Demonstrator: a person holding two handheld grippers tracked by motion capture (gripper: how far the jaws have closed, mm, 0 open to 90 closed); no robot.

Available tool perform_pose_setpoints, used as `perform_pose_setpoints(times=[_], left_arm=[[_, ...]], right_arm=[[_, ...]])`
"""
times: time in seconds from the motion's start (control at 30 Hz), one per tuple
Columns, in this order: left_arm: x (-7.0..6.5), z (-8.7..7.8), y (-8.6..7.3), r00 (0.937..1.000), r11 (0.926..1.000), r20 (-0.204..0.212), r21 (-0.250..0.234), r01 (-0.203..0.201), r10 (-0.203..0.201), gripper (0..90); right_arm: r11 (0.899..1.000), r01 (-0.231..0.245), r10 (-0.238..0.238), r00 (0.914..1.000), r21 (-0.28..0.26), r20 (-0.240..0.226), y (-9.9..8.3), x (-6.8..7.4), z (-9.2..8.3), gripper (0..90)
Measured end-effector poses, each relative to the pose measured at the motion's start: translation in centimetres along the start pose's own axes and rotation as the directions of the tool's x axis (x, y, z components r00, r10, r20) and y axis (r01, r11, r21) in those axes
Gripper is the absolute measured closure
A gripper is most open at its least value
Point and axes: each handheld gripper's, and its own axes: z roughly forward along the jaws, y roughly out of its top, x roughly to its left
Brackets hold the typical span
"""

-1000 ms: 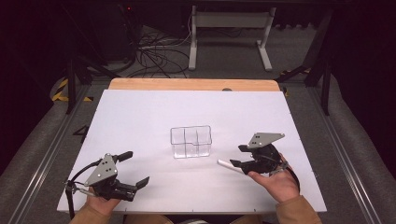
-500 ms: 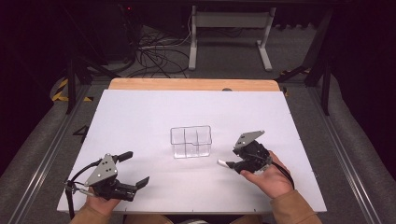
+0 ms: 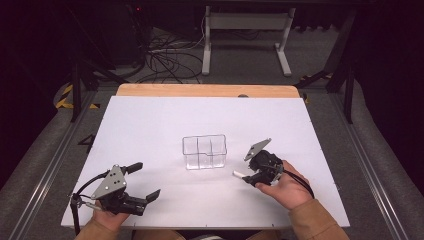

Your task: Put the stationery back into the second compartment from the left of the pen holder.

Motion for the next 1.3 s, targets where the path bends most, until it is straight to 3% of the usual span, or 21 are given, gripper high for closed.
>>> perform_pose_setpoints(times=[0.37, 0.57, 0.87, 1.3], left_arm=[[0.0, 0.0, 0.0, 1.0, 1.0, 0.0, -0.001, 0.001, -0.001, 2.5], [0.0, 0.0, 0.0, 1.0, 1.0, -0.001, 0.0, -0.002, 0.002, 2.5], [0.0, 0.1, 0.0, 1.0, 1.0, 0.004, 0.005, -0.004, 0.004, 2.5], [0.0, 0.1, 0.0, 1.0, 1.0, 0.005, 0.003, -0.004, 0.004, 2.5]], right_arm=[[0.994, 0.044, -0.045, 0.999, 0.105, 0.002, 0.8, 0.0, 0.7, 58.4], [0.987, 0.065, -0.063, 0.9979, 0.148, -0.019, 0.8, -0.3, 1.3, 62.7], [0.979, 0.071, -0.061, 0.9965, 0.189, -0.056, 0.8, -0.6, 1.9, 67.4], [0.971, 0.095, -0.082, 0.9943, 0.22, -0.068, 0.9, -0.5, 2.6, 77.3]])
